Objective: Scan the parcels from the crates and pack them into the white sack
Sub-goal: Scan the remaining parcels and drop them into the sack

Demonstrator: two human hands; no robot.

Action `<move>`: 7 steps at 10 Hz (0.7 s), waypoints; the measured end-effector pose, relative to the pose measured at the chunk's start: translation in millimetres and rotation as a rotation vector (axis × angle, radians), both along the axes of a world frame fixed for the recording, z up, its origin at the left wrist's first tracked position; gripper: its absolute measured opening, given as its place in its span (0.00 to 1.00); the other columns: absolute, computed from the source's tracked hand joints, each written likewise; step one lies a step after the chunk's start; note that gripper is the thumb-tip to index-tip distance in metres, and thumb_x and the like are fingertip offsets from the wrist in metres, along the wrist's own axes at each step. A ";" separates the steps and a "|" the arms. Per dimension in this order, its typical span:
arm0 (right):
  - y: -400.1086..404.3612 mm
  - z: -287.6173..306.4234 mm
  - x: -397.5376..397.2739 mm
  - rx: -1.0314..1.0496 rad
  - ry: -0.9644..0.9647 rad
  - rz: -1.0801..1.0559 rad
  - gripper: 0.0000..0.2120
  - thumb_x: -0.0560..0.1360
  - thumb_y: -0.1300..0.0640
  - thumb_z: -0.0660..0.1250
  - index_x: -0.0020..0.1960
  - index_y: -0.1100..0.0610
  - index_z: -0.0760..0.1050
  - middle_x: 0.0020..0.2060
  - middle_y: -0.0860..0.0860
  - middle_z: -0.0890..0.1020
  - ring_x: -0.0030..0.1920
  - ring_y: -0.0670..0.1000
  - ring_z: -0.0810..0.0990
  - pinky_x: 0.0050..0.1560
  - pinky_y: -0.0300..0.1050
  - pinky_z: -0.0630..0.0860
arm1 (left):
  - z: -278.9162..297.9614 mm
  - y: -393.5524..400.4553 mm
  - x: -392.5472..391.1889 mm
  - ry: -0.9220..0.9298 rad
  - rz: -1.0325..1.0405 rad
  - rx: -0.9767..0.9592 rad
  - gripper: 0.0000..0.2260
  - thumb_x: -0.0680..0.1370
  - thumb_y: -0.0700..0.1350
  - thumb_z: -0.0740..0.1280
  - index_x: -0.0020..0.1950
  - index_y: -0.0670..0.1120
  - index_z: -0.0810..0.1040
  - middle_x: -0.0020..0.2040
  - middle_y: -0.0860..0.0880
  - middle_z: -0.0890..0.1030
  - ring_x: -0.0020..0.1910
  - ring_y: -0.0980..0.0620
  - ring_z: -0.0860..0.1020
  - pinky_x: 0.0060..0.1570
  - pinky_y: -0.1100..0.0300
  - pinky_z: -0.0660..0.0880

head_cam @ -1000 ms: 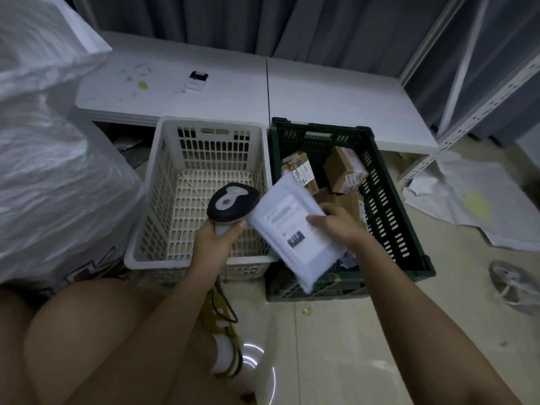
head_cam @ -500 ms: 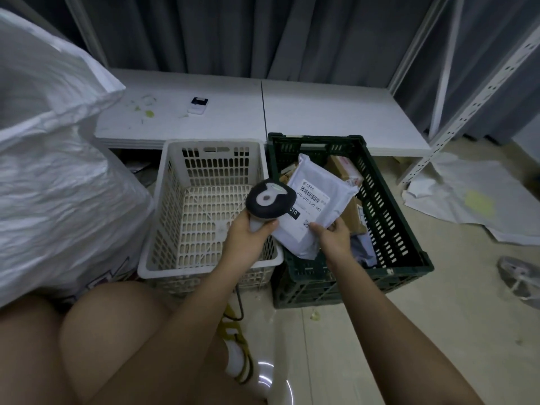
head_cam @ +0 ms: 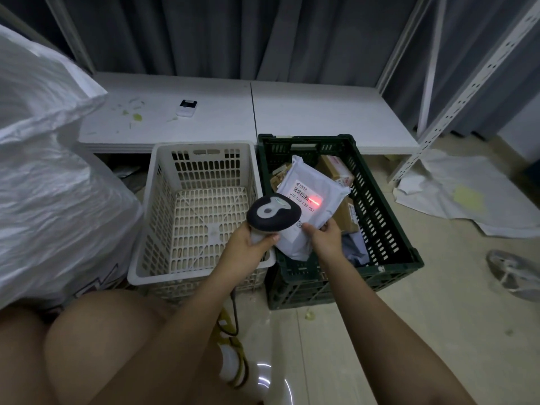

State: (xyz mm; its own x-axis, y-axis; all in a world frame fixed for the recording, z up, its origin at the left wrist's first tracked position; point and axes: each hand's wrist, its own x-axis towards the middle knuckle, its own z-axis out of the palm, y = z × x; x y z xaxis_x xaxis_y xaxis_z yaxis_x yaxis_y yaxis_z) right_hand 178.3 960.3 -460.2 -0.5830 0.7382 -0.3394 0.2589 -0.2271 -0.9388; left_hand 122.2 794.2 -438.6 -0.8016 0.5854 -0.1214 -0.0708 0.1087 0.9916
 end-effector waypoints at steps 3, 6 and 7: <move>0.6 0.5 0.8 0.001 -0.017 0.006 0.21 0.75 0.68 0.68 0.67 0.62 0.70 0.63 0.59 0.78 0.62 0.59 0.77 0.63 0.57 0.74 | 1.3 -1.7 -0.7 -0.018 0.020 -0.003 0.18 0.75 0.39 0.70 0.62 0.50 0.72 0.53 0.58 0.80 0.52 0.64 0.78 0.49 0.71 0.74; -13.9 51.0 -11.4 0.058 0.078 0.076 0.21 0.75 0.67 0.69 0.67 0.61 0.71 0.62 0.56 0.79 0.59 0.55 0.78 0.60 0.51 0.75 | 69.1 -18.3 -25.9 0.124 0.181 0.052 0.16 0.74 0.39 0.71 0.60 0.51 0.73 0.51 0.60 0.78 0.52 0.62 0.76 0.45 0.74 0.71; -26.0 87.0 -20.5 0.082 0.183 0.098 0.19 0.75 0.67 0.68 0.65 0.60 0.71 0.60 0.56 0.79 0.55 0.52 0.78 0.56 0.47 0.75 | 113.5 -34.4 -33.0 0.235 0.265 0.068 0.15 0.75 0.39 0.70 0.58 0.51 0.72 0.48 0.60 0.77 0.47 0.64 0.76 0.41 0.77 0.70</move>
